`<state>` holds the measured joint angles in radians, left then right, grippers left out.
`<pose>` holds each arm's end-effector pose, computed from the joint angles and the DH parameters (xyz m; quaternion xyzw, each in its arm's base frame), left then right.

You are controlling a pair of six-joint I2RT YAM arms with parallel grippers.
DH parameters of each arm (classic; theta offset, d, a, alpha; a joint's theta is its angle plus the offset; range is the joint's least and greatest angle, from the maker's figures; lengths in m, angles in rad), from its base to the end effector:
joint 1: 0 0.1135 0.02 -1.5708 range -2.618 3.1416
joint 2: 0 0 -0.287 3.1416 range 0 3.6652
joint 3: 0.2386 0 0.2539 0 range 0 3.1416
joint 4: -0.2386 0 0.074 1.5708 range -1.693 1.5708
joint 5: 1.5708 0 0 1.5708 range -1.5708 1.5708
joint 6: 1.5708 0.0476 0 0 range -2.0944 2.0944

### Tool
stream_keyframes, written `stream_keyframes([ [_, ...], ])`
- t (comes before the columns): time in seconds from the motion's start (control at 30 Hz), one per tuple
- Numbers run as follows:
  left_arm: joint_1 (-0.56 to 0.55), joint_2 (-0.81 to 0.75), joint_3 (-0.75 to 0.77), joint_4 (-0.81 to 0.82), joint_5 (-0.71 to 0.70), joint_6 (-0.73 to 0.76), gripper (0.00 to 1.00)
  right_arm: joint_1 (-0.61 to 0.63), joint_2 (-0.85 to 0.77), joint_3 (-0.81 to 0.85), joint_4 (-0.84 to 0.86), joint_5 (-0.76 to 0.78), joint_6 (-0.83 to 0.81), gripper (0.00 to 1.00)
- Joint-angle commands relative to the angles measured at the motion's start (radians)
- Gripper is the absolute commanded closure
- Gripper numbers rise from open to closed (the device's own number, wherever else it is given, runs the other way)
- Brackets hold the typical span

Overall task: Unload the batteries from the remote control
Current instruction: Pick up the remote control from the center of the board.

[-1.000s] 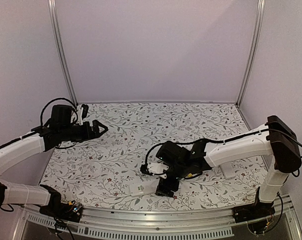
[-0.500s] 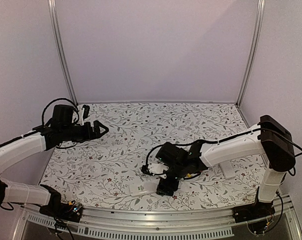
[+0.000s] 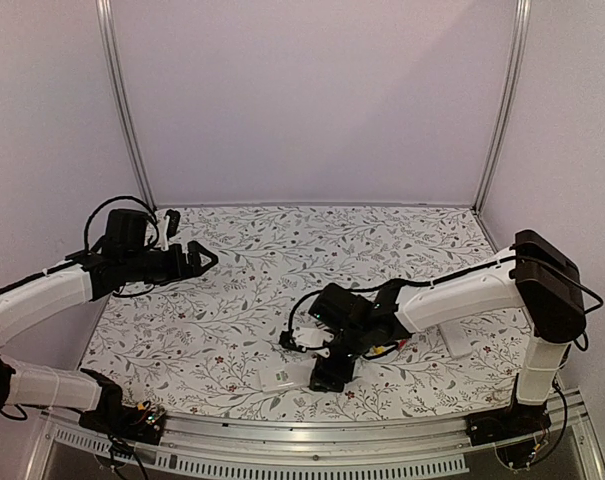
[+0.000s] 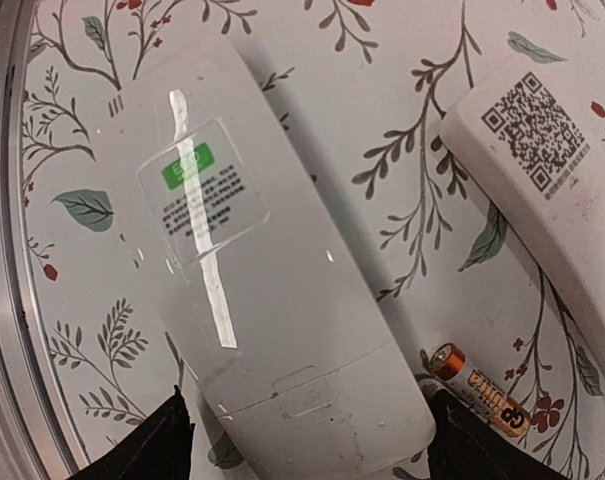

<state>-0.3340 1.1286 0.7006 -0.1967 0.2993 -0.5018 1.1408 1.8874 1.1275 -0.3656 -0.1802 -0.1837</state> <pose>0.2254 -0.0931 0.2552 -0.0061 0.8828 -0.3041 0.3579 0.1513 0.3504 0.1507 -0.6129 0.7538 0.1792 0.1548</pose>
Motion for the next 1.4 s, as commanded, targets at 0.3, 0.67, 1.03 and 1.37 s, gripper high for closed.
stream_keyframes([
  [0.3,-0.012,0.007,0.017,-0.008,0.004,0.006,0.00,0.057,0.059,0.040,-0.019,0.003,-0.014,0.25],
  [0.67,-0.014,0.008,0.020,-0.011,0.005,0.002,0.00,0.085,0.088,0.038,0.014,0.118,-0.023,0.29],
  [1.03,-0.026,-0.014,0.015,-0.028,0.035,-0.021,0.00,0.095,0.028,-0.033,0.151,0.159,0.015,0.44],
  [1.37,-0.103,0.002,-0.047,0.124,0.168,-0.167,0.00,0.051,-0.215,-0.171,0.396,0.121,0.128,0.51],
])
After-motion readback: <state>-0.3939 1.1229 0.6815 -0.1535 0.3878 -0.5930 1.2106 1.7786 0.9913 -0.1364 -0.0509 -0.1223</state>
